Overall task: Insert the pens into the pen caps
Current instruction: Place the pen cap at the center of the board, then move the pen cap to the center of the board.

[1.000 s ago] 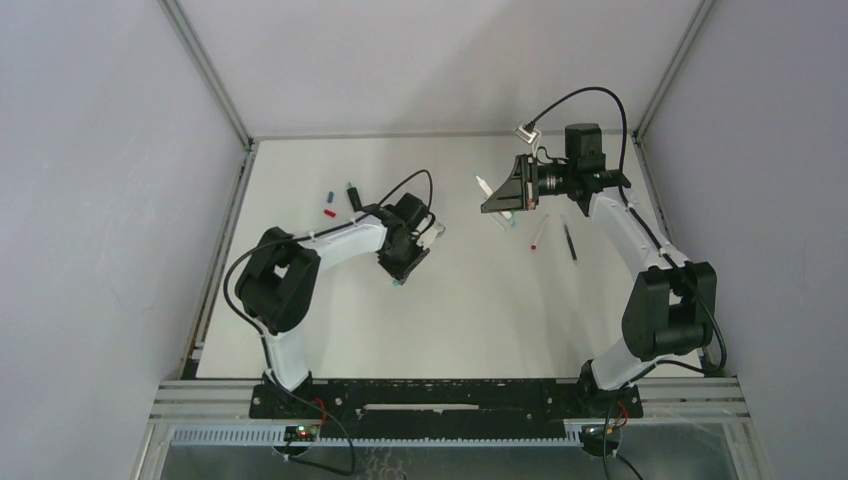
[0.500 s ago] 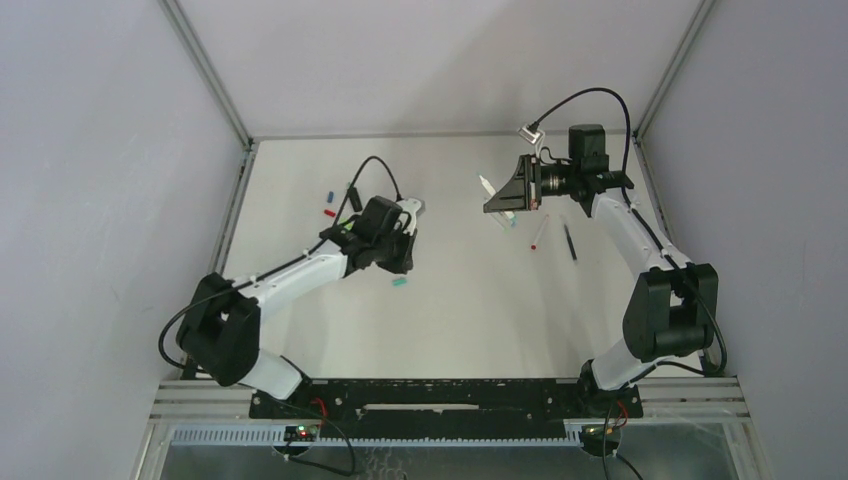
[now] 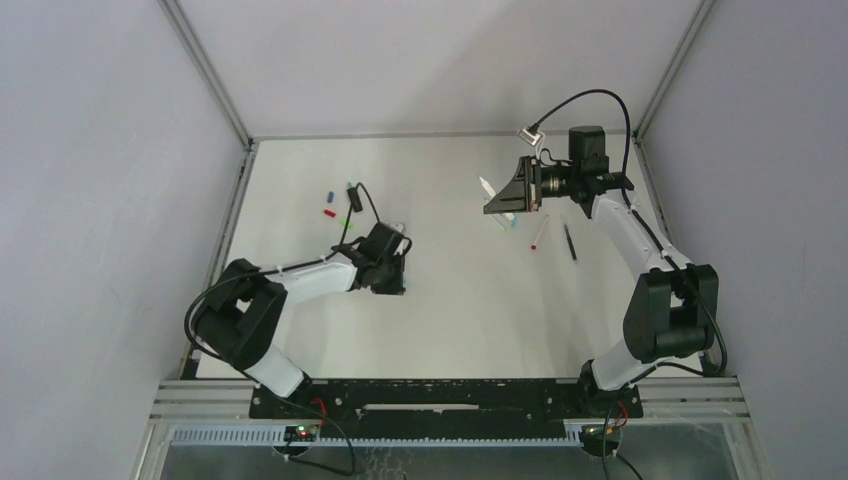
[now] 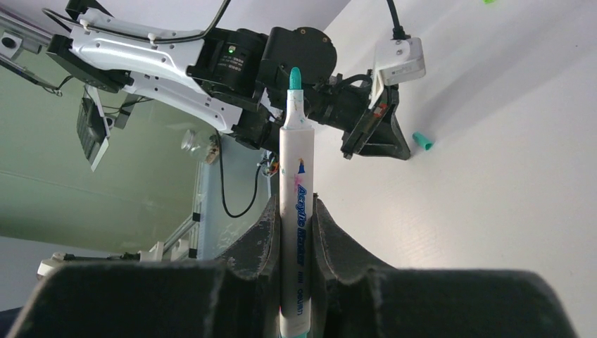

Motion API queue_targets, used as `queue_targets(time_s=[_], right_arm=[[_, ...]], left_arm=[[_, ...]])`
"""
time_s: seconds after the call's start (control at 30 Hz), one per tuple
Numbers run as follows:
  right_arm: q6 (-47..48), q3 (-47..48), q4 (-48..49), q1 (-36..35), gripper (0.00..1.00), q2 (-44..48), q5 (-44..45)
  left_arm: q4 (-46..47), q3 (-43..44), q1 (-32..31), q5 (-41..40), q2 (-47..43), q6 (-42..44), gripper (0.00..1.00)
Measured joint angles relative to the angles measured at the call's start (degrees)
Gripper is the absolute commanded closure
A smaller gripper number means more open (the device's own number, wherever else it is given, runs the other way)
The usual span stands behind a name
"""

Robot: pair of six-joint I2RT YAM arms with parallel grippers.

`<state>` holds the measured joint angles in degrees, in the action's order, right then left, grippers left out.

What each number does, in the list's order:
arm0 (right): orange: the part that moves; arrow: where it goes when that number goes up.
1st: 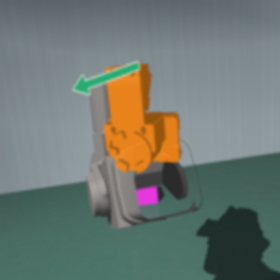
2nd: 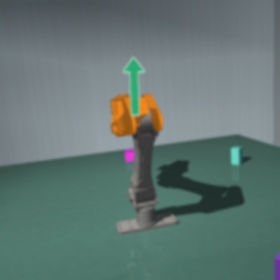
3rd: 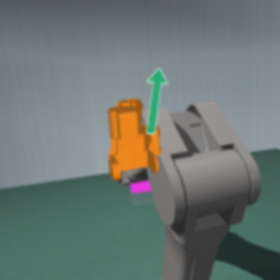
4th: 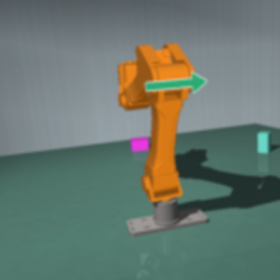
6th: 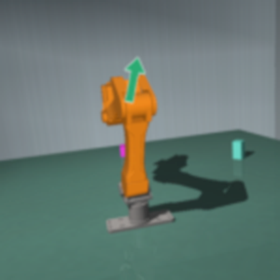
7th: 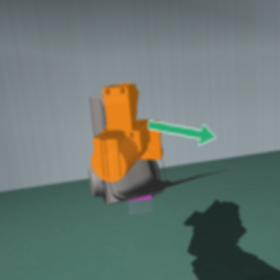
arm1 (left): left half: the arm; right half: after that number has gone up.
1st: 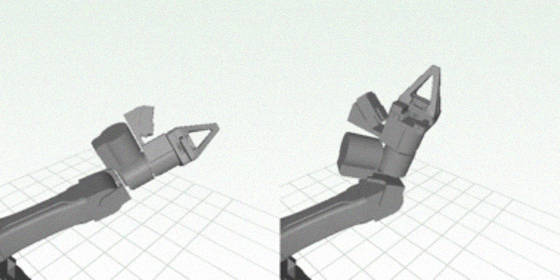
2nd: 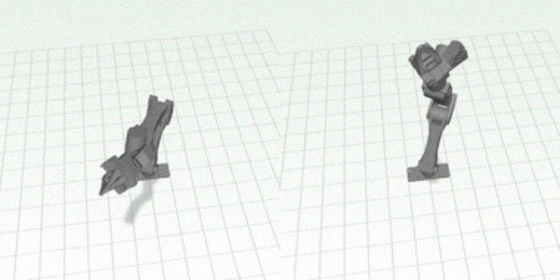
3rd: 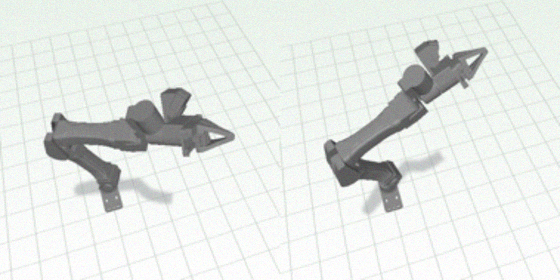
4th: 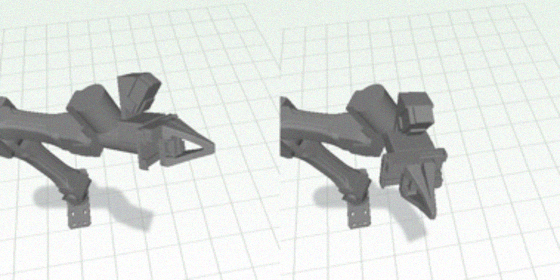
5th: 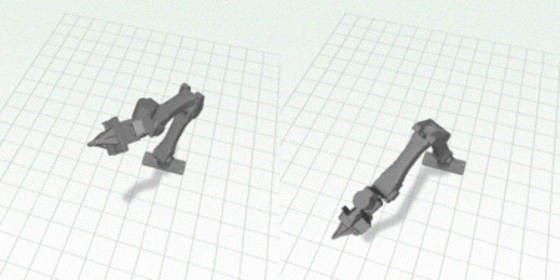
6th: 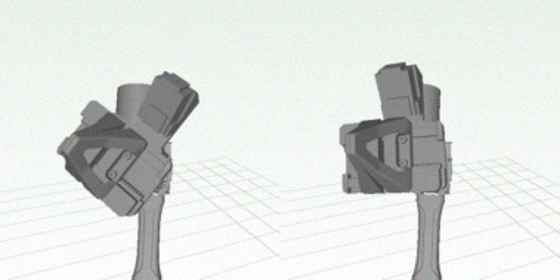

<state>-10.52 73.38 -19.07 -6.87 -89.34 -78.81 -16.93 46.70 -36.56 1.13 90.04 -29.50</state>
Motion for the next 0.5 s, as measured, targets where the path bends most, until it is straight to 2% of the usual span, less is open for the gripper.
queue_targets(time_s=[0.5], right_arm=[[0.0, 0.0, 0.0, 0.2, 1.0, 0.1, 0.0]], left_arm=[[-1.0, 7.4, 2.6, -8.6, 7.2, -4.2, 1.0]])
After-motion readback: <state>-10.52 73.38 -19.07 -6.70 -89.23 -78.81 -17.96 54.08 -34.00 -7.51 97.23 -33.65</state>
